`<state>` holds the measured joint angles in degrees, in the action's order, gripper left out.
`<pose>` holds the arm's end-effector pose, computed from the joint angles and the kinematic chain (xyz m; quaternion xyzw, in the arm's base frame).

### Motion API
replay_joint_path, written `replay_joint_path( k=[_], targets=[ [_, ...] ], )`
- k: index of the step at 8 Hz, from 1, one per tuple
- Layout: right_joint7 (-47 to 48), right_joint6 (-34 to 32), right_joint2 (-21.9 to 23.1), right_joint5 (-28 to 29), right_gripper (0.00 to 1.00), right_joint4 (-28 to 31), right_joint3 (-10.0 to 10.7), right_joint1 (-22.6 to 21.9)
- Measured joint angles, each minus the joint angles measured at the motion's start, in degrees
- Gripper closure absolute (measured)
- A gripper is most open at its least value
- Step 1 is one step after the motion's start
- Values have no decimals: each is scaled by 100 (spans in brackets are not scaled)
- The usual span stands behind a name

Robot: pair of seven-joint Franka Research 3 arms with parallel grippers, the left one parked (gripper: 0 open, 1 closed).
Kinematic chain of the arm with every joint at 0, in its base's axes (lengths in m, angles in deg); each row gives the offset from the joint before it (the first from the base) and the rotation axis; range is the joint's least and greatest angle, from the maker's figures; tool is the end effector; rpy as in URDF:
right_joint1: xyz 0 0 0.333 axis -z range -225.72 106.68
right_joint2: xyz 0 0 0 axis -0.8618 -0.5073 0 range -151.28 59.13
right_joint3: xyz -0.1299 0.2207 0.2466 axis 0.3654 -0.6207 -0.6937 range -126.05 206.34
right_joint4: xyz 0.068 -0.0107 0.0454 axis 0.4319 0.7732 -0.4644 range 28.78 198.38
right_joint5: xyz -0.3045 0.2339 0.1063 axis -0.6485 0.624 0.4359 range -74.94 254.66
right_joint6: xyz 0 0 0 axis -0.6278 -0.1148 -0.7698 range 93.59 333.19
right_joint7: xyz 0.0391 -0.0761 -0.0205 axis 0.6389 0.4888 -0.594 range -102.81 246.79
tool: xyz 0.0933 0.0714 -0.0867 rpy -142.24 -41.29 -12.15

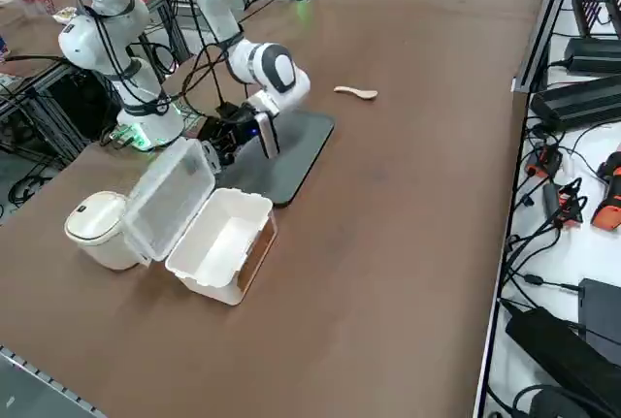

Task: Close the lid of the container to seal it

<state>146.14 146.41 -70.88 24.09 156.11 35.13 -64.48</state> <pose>0.4183 -0.0742 0.2068 0.6913 -0.1201 -0.0909 0.7067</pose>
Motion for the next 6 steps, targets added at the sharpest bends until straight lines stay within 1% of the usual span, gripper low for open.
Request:
replay_joint_path(
  k=[3,4,5,6],
  targets=[
    [-601,-151,93,-88,98,-413,1,-5],
    [-996,-154,234,-86,98,-563,3,4],
    [-1550,70,529,133,98,-723,18,54],
    [-2159,509,983,564,98,-844,54,149]
  ],
)
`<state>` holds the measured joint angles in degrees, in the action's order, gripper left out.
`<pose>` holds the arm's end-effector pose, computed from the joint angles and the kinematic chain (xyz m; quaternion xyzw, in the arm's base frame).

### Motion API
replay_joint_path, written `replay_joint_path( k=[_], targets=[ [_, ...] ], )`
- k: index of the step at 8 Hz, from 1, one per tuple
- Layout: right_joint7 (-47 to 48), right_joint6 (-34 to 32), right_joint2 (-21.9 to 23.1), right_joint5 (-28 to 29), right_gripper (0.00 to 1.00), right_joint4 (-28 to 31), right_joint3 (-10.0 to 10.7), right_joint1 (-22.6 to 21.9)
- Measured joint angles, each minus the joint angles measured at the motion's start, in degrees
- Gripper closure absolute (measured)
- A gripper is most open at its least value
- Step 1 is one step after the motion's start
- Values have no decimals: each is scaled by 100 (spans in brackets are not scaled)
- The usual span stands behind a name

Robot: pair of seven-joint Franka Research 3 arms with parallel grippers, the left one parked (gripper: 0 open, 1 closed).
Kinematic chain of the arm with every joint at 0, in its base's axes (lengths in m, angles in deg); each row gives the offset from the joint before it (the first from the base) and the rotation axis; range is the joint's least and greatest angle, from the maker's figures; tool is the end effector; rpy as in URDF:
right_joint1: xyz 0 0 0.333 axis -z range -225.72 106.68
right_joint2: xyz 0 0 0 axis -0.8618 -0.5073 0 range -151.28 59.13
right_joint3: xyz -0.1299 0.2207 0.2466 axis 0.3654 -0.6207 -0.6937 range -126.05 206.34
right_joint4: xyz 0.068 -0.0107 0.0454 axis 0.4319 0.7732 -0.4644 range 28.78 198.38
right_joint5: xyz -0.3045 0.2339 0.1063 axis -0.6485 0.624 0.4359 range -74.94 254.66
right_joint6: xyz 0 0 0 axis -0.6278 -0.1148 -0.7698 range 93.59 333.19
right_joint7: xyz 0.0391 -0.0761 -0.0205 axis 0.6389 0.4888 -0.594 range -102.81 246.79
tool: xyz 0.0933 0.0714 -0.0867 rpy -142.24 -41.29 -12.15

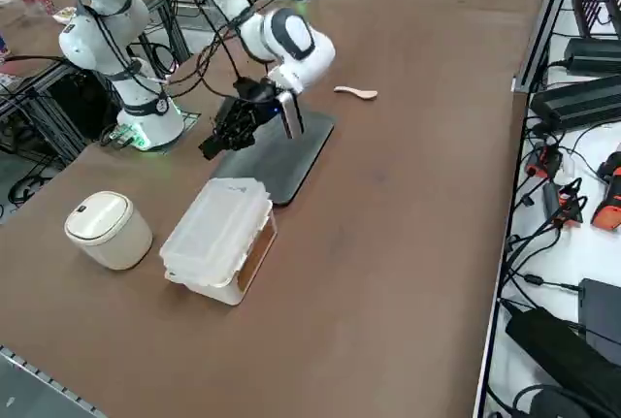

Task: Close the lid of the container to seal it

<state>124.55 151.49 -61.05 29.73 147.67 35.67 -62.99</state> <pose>0.4812 -0.0696 0.3010 0.7786 -0.1148 -0.1278 0.6035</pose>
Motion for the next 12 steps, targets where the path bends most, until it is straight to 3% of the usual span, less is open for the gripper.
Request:
replay_joint_path(
  k=[2,5,9,12],
  targets=[
    [-1117,702,933,841,98,-179,27,350],
    [-2807,1756,1478,1849,98,-530,61,1163],
    [-5116,3454,1549,3156,98,-551,98,2275],
    [-6437,4392,1273,4003,98,-534,104,2889]
  ],
)
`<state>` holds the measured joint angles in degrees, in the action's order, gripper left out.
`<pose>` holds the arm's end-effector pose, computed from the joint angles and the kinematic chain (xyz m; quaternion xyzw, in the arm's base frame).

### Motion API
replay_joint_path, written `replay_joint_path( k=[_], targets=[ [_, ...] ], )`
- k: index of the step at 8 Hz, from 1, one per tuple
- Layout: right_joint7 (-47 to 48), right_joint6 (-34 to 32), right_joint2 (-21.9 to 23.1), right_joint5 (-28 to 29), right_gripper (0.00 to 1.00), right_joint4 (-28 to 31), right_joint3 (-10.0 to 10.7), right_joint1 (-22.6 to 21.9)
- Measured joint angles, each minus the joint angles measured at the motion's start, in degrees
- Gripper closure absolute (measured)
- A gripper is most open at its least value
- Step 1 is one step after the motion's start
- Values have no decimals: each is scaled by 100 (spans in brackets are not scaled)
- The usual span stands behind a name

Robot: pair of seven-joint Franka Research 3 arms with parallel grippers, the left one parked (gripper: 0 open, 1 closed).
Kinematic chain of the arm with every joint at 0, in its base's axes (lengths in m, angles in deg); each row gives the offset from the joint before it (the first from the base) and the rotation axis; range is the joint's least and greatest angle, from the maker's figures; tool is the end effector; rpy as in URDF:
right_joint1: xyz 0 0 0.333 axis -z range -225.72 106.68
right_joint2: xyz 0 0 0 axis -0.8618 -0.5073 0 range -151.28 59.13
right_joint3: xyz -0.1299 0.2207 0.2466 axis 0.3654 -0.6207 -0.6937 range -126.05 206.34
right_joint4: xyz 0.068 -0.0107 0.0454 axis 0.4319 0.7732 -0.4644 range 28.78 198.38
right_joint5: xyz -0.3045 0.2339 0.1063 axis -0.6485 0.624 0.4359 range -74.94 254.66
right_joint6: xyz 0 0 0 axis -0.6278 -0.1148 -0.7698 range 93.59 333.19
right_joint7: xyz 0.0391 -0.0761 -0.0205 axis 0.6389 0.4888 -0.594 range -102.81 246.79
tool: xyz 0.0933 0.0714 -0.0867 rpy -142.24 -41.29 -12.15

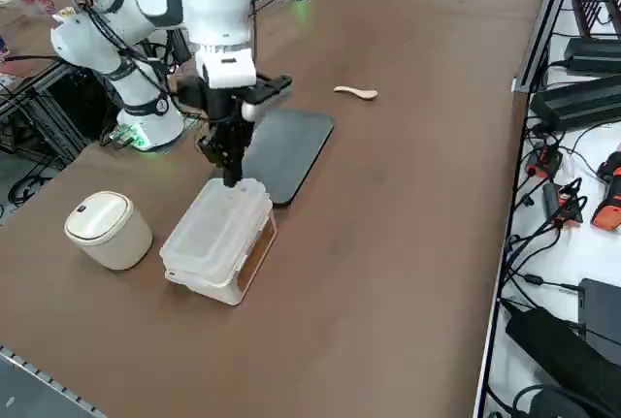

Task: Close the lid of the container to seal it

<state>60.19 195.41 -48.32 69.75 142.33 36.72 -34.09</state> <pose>0.5208 -0.2342 0.4099 0.9890 0.0116 -0.0041 0.1475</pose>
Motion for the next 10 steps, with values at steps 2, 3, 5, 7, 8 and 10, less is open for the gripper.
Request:
replay_joint_path(
  k=[2,3,5,7,8,10],
  targets=[
    [-457,415,-333,151,98,-35,0,243],
    [-543,484,-484,186,98,-95,0,302],
    [-732,577,-709,292,98,-187,-6,321],
    [-846,747,-853,315,98,-198,-10,323],
    [-858,818,-923,316,98,-199,-11,331],
    [-868,958,-1049,319,98,-200,-11,358]
  ],
)
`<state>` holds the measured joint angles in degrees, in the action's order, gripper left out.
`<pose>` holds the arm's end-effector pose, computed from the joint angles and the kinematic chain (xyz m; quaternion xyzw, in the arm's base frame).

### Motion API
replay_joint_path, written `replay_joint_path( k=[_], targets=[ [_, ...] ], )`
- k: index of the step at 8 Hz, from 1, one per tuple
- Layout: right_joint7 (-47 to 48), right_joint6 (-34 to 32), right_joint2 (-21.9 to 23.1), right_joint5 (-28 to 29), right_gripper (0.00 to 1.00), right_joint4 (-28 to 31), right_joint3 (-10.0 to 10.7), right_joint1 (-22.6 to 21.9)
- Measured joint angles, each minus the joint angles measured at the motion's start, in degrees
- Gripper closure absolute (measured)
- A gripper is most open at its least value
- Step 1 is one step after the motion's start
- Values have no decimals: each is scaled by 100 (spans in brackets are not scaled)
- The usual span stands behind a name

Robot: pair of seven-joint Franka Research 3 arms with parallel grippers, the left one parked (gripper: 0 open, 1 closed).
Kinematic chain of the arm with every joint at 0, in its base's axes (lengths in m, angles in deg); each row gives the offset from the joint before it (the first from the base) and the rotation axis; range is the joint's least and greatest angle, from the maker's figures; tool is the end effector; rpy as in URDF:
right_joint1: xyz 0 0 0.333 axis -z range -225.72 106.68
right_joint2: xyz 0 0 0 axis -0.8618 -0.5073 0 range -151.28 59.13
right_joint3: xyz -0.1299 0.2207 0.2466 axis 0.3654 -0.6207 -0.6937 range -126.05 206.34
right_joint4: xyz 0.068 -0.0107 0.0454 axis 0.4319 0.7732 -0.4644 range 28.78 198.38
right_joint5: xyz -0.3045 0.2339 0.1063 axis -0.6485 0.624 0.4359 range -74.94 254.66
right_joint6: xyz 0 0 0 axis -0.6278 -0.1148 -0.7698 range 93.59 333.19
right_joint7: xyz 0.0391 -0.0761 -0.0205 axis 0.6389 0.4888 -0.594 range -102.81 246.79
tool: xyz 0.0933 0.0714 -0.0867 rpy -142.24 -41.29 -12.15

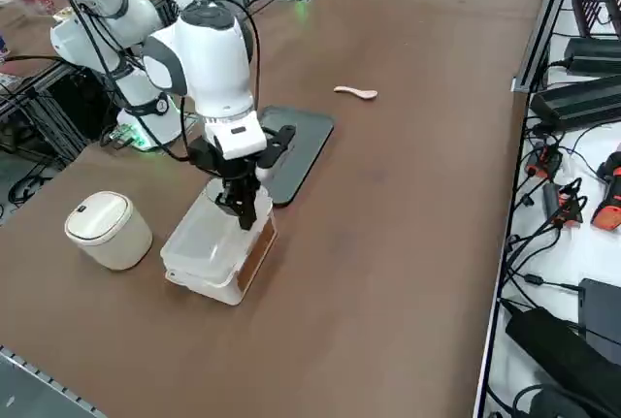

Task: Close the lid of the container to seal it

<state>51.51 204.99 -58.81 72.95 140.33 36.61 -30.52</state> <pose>0.5458 -0.2726 0.3329 0.9921 0.0576 0.0064 0.1109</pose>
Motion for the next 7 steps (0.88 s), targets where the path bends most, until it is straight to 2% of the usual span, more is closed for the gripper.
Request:
replay_joint_path(
  k=[4,7],
  targets=[
    [-14,-115,-16,14,98,-139,-22,9],
    [-212,-999,41,374,98,-586,-71,9]
  ],
)
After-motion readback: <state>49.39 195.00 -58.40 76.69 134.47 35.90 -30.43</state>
